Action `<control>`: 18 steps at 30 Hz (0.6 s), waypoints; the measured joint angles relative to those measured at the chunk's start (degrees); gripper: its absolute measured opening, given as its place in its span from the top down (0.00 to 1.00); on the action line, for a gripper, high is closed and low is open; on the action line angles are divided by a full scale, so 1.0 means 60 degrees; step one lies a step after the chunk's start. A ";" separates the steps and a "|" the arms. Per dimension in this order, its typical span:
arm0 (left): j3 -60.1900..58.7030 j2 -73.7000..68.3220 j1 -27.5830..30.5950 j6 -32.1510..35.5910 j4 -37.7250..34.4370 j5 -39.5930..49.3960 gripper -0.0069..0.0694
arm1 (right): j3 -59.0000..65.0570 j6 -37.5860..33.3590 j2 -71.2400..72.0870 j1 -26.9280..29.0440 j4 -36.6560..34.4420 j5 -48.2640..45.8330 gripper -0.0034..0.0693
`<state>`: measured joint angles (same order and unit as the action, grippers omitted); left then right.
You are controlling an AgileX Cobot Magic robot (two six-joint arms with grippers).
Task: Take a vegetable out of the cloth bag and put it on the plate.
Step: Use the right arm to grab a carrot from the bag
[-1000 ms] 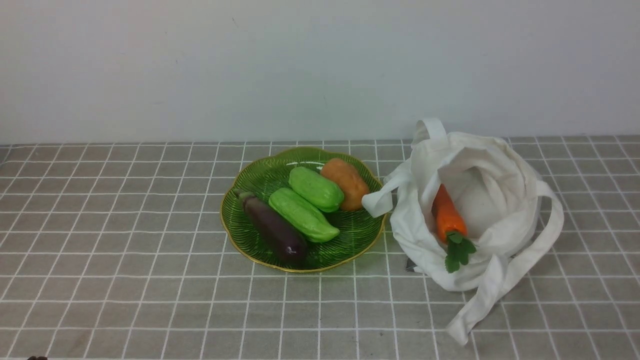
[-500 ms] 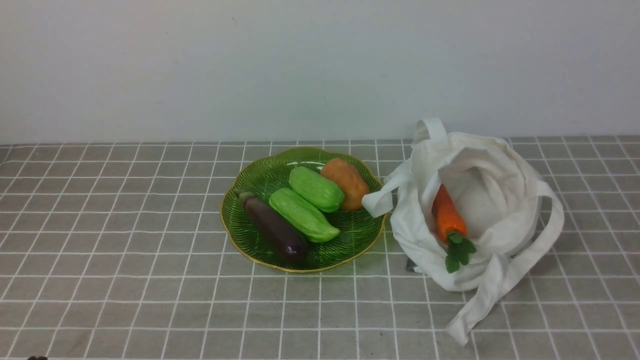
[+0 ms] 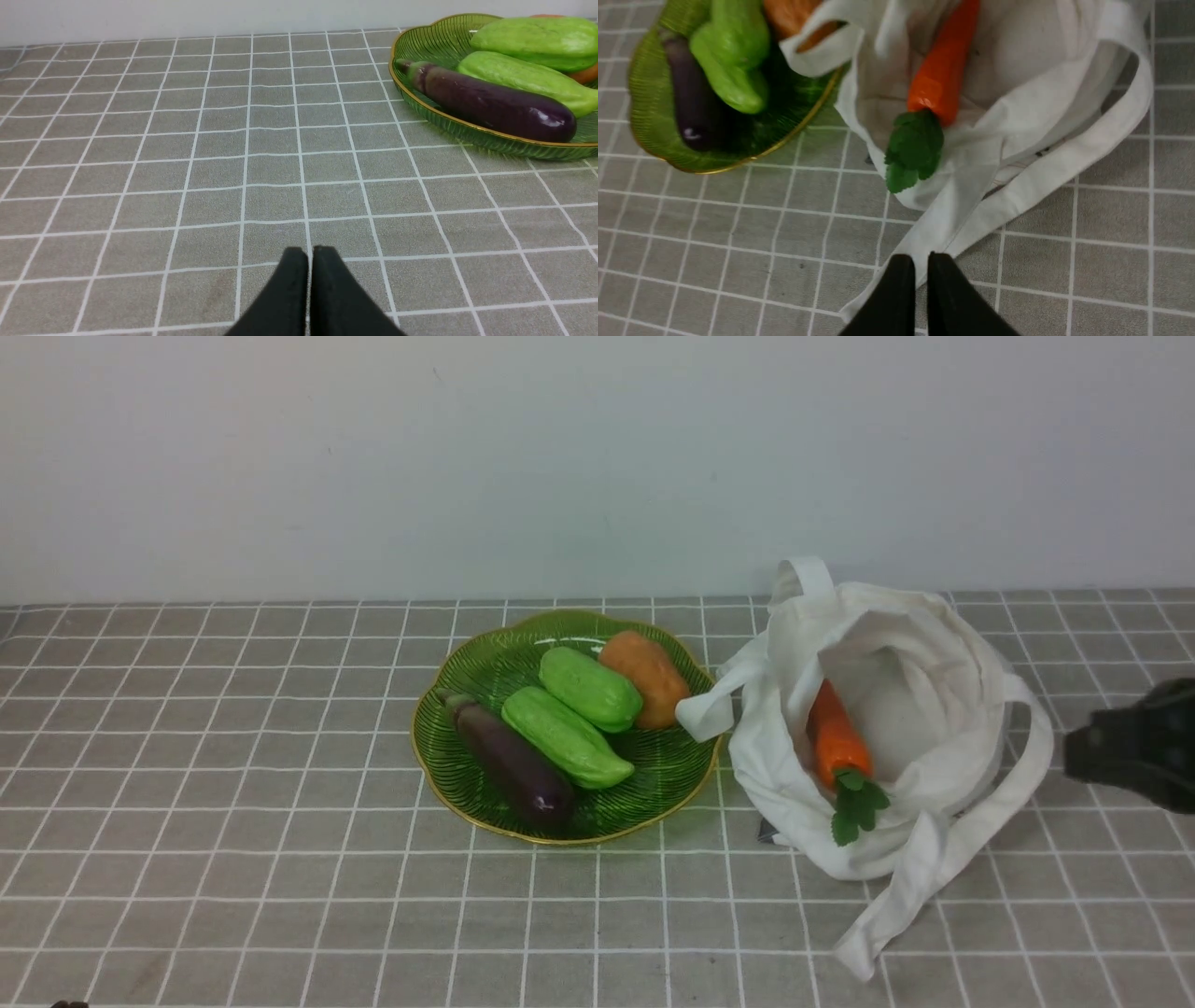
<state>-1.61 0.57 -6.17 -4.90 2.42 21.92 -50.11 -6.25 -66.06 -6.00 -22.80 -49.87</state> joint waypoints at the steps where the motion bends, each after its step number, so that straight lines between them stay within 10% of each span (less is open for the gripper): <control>1: 0.0000 0.0000 0.0000 0.0000 0.0000 0.0000 0.92 | -0.0149 0.0000 -0.0555 -0.0011 0.0008 0.0037 0.86; 18: 0.0000 0.0000 0.0000 0.0000 0.0000 0.0000 0.92 | -0.3926 0.0120 -0.6677 -0.1324 0.1204 0.0659 0.18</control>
<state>-1.61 0.57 -6.17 -4.90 2.42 21.92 -73.67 -5.53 -106.12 -13.95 -15.58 -45.91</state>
